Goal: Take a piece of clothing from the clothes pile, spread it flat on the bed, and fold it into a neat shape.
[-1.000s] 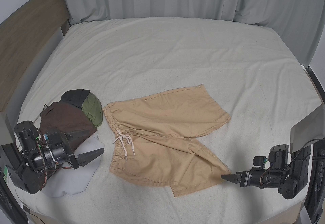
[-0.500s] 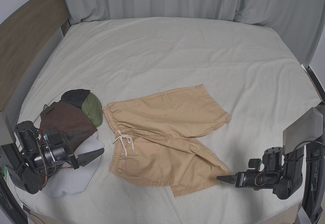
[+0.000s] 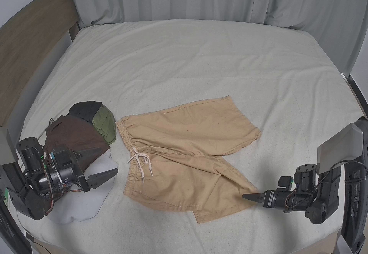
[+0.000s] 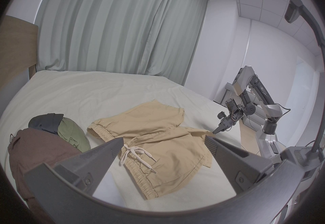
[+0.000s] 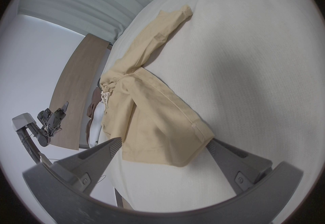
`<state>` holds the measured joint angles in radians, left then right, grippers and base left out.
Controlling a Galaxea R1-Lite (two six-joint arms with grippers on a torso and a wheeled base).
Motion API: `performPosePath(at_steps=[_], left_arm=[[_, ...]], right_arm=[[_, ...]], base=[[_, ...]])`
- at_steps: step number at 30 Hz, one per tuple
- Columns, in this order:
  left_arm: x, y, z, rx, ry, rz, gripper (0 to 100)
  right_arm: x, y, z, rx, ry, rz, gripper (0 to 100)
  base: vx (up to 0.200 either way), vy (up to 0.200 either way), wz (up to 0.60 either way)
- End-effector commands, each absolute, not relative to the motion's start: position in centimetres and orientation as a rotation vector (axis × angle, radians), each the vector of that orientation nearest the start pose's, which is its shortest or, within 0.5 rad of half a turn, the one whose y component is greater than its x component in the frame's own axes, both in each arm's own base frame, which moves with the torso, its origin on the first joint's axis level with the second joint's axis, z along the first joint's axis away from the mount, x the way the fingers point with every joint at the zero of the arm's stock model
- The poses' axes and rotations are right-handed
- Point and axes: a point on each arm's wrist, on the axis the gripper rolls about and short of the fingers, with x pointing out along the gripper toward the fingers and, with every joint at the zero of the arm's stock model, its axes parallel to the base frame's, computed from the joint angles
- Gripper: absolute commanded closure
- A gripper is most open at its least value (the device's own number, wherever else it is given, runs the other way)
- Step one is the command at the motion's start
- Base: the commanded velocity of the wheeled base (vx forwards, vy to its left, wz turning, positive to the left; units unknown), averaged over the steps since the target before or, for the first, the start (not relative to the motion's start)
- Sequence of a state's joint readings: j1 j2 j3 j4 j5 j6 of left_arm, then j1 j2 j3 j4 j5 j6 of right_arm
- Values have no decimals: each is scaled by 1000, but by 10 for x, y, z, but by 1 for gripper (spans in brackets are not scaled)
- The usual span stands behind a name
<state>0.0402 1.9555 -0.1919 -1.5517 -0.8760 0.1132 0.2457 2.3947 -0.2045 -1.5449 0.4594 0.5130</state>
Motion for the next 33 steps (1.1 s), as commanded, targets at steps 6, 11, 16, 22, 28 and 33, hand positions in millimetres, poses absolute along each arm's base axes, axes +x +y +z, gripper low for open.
performPosePath(at_steps=[6,11,16,22,28,33], left_arm=[[247,-7,69,4,159,-841,0],[247,-7,69,3,162,-842,0],[247,-7,68,2,163,-841,0],[247,-7,69,4,161,-841,0],[247,-7,69,4,161,-841,0],[247,-7,69,4,159,-839,0]], right_arm=[[247,70,-7,552,714,555,0],[245,69,-7,554,721,556,0],[245,68,-10,554,728,551,0],[243,67,-21,554,775,535,0],[244,66,-31,557,803,520,0],[245,65,-32,559,804,513,0]], base=[[0,0,0],[0,0,0],[0,0,0],[0,0,0],[0,0,0],[0,0,0]])
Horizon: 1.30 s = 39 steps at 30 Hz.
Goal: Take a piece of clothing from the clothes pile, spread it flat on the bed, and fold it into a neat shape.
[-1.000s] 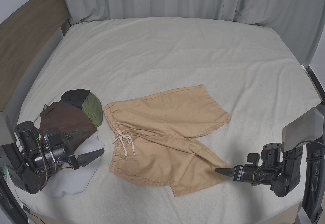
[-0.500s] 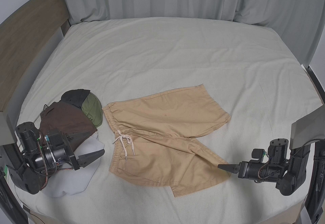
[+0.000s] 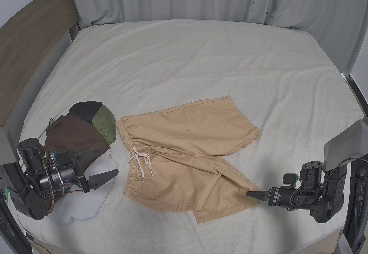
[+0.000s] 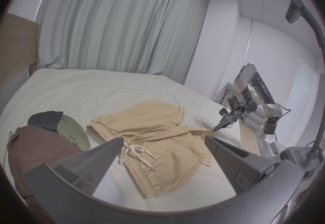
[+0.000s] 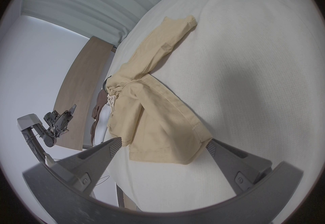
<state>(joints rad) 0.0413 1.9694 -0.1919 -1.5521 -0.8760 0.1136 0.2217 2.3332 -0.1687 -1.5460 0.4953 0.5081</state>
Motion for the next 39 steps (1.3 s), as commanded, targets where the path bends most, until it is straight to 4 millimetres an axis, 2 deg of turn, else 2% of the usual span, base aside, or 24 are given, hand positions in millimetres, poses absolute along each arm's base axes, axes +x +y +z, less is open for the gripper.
performPosePath(at_steps=[1,2,18,26,39], left_arm=[[247,-7,69,5,158,-839,0],[247,-7,69,5,158,-839,0],[247,-7,69,4,161,-839,0],[247,-7,69,4,159,-838,0],[247,-7,69,4,161,-838,0]], right_arm=[[245,64,-32,560,803,510,0],[245,64,-32,560,805,510,100],[247,62,-29,557,782,501,100],[262,51,-13,534,660,482,100],[278,43,-12,409,562,451,100]], base=[[0,0,0],[0,0,0],[0,0,0],[0,0,0],[0,0,0]])
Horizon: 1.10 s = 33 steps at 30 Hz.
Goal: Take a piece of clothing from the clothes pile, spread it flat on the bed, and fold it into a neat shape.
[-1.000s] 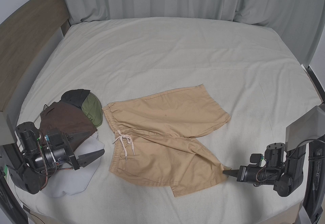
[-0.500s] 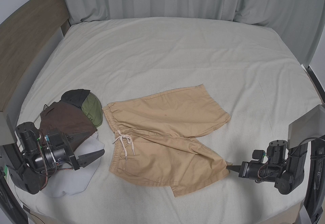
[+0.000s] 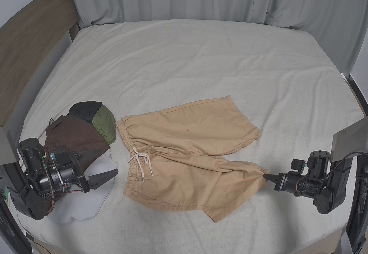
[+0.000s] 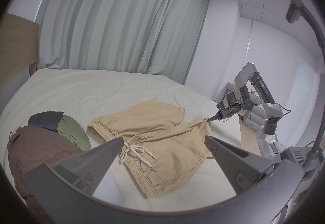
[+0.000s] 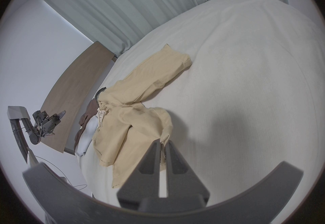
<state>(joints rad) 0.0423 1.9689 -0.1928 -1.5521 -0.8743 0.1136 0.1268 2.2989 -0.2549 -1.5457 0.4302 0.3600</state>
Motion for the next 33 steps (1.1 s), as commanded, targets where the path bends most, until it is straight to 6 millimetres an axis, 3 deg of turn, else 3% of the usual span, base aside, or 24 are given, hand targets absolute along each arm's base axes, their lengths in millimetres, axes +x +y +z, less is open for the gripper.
performPosePath(at_steps=[1,33], left_arm=[[247,-7,69,4,161,-838,0],[247,-6,66,-3,175,-837,0]], right_arm=[[280,43,-11,407,554,452,100],[349,40,-5,313,306,409,100]], base=[[0,0,0],[0,0,0]])
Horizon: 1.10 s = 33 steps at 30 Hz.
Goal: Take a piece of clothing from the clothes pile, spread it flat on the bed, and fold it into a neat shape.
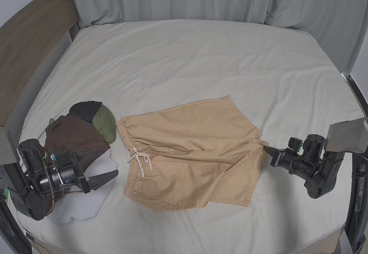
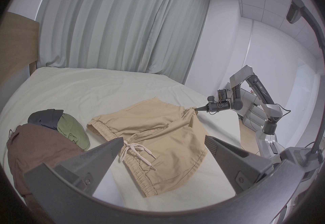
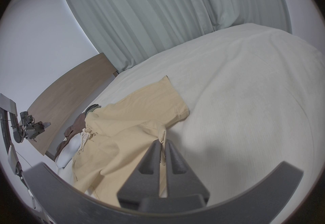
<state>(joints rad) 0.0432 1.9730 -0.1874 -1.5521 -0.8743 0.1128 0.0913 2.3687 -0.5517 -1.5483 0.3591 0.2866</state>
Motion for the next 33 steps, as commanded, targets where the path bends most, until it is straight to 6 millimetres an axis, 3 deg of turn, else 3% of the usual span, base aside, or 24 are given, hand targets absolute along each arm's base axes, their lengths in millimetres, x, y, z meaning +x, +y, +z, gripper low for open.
performPosePath(at_steps=[1,15,25,26,31,33], left_arm=[[247,-6,66,-3,175,-837,0],[247,-6,64,-6,179,-837,0],[247,-7,64,-5,180,-838,0],[247,-7,64,-5,180,-838,0],[247,-7,62,-9,188,-840,0],[247,-7,61,-11,193,-840,0]], right_arm=[[349,41,-5,312,303,410,100],[371,46,-17,266,261,405,100],[370,47,-14,262,255,409,100],[370,48,-13,257,251,413,0],[367,49,-6,247,236,419,0],[357,49,2,250,247,422,0]], base=[[0,0,0],[0,0,0],[0,0,0],[0,0,0],[0,0,0],[0,0,0]])
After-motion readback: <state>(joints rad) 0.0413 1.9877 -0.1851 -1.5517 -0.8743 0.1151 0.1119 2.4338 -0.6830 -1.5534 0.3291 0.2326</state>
